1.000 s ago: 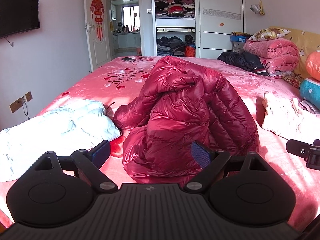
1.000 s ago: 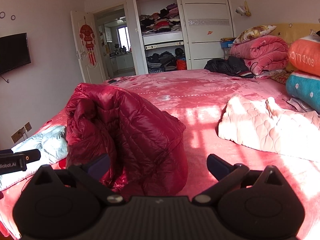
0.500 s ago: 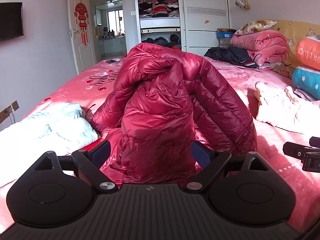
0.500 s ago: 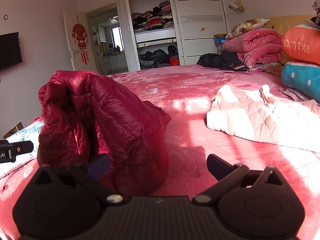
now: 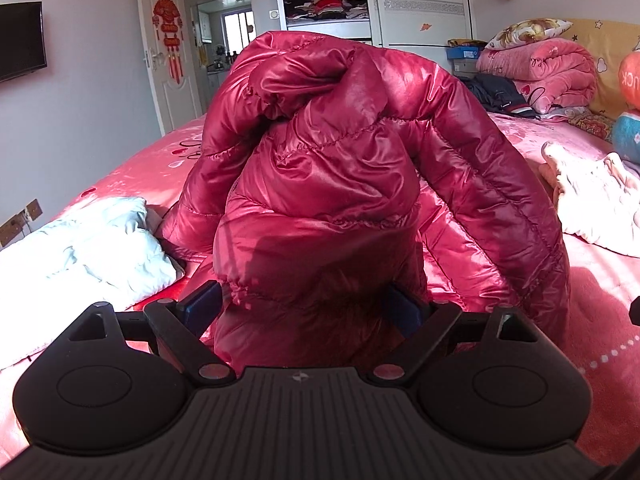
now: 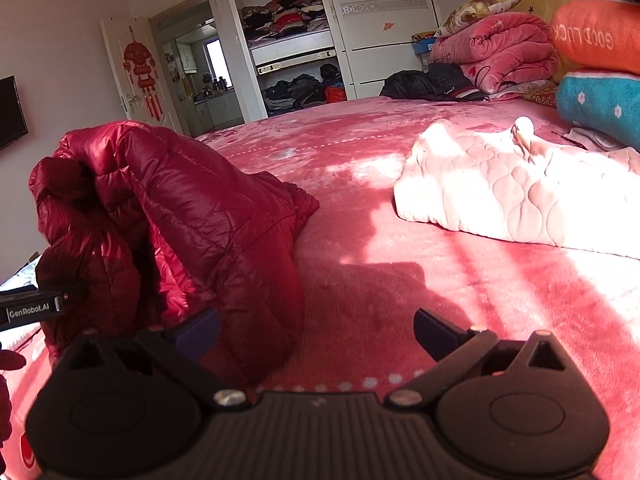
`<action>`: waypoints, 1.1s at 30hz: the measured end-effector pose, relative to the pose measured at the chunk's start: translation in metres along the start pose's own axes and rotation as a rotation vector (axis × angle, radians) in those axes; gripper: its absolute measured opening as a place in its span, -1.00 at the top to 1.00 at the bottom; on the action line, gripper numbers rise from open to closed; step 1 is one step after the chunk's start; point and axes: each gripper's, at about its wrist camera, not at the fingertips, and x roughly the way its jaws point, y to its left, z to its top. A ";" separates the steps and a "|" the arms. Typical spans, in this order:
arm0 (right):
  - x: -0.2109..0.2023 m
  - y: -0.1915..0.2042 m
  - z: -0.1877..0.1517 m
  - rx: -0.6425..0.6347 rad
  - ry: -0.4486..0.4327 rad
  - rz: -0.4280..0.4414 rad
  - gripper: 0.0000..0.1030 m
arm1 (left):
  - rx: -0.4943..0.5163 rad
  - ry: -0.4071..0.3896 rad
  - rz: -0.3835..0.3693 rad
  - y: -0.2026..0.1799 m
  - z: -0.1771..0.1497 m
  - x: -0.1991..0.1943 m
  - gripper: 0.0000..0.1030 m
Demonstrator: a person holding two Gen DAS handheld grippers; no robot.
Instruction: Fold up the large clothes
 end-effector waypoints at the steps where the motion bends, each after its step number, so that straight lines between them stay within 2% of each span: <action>1: 0.001 -0.003 0.000 0.010 0.002 0.000 -0.98 | -0.003 -0.004 0.001 -0.001 0.002 0.003 -1.00; 3: 0.003 -0.008 0.001 0.028 0.010 0.000 -0.98 | -0.018 -0.008 -0.004 -0.003 0.005 0.007 -0.92; 4: 0.005 -0.012 0.002 0.043 0.016 0.006 -0.98 | -0.024 -0.006 -0.003 -0.003 0.006 0.009 -0.75; 5: 0.006 -0.015 0.003 0.055 0.021 0.008 -0.98 | -0.034 -0.003 0.005 -0.005 0.008 0.012 -0.45; 6: 0.006 -0.018 0.003 0.067 0.022 0.012 -0.98 | -0.041 0.002 0.007 -0.006 0.010 0.014 -0.28; 8: 0.006 -0.024 0.005 0.089 0.017 0.015 -0.98 | -0.069 0.014 -0.011 -0.010 0.013 0.017 0.23; 11: 0.006 -0.033 0.007 0.116 0.012 0.014 -0.98 | -0.073 0.007 -0.030 -0.021 0.015 0.011 0.59; 17: 0.001 -0.054 0.012 0.188 -0.011 0.002 -0.98 | -0.019 -0.031 -0.141 -0.066 0.024 -0.006 0.77; 24: -0.014 -0.084 0.017 0.299 -0.059 -0.034 -0.98 | 0.021 -0.061 -0.283 -0.122 0.027 -0.029 0.81; 29: -0.027 -0.114 0.019 0.397 -0.105 -0.082 -0.98 | 0.080 -0.063 -0.396 -0.169 0.010 -0.055 0.81; 33: -0.038 -0.136 0.020 0.465 -0.132 -0.109 -0.98 | 0.121 -0.042 -0.453 -0.200 -0.009 -0.064 0.81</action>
